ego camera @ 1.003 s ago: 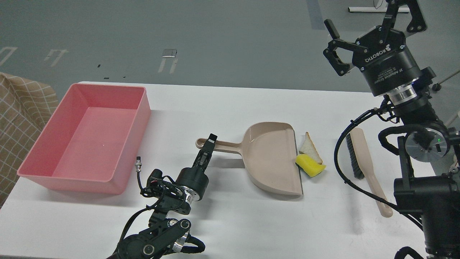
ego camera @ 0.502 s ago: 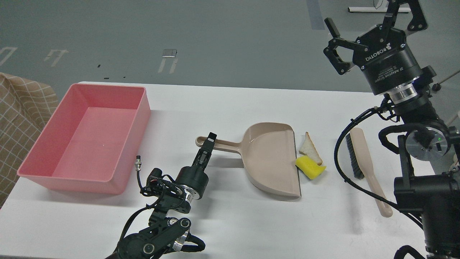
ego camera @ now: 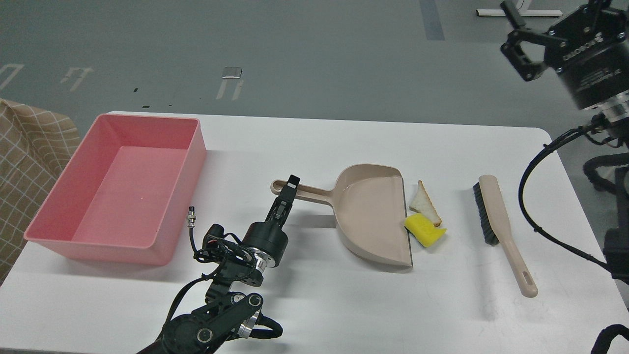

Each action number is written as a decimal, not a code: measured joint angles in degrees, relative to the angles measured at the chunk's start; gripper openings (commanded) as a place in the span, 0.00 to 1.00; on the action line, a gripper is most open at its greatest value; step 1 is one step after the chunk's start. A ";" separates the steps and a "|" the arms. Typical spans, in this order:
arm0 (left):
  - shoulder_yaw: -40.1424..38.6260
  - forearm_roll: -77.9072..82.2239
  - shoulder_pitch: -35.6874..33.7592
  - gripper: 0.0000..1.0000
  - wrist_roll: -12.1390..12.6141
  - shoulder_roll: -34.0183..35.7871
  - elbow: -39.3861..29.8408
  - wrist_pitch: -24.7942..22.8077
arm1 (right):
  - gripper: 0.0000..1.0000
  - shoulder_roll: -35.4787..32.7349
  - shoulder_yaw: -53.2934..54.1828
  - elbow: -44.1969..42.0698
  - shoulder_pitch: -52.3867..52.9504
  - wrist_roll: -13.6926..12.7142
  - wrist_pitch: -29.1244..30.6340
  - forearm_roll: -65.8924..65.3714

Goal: Sweep and dump garbage into bin
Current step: 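Move the right gripper down toward the wooden brush handle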

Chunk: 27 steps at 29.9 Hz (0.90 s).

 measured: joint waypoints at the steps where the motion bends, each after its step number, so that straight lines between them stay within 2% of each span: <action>1: 0.00 0.00 -0.03 0.22 -0.01 -0.02 -0.02 0.00 | 1.00 -0.28 1.29 -0.26 0.24 -0.12 0.39 0.00; 6: 0.00 0.07 -0.14 0.22 -0.03 -0.01 -0.12 0.00 | 1.00 -0.68 6.62 -1.34 0.30 0.11 0.73 -0.66; 11: 0.07 0.07 -0.45 0.22 -0.03 -0.01 -0.19 0.00 | 1.00 -1.00 6.36 -0.29 -1.60 0.49 0.77 -2.44; 19: 0.08 0.01 -0.48 0.23 -0.03 -0.01 -0.19 0.00 | 0.99 -4.84 4.65 6.99 -10.15 0.73 0.77 -7.34; 27: 0.08 0.05 -0.48 0.23 -0.03 -0.01 -0.19 0.00 | 0.98 -14.90 3.01 10.22 -17.11 -0.09 0.77 -18.17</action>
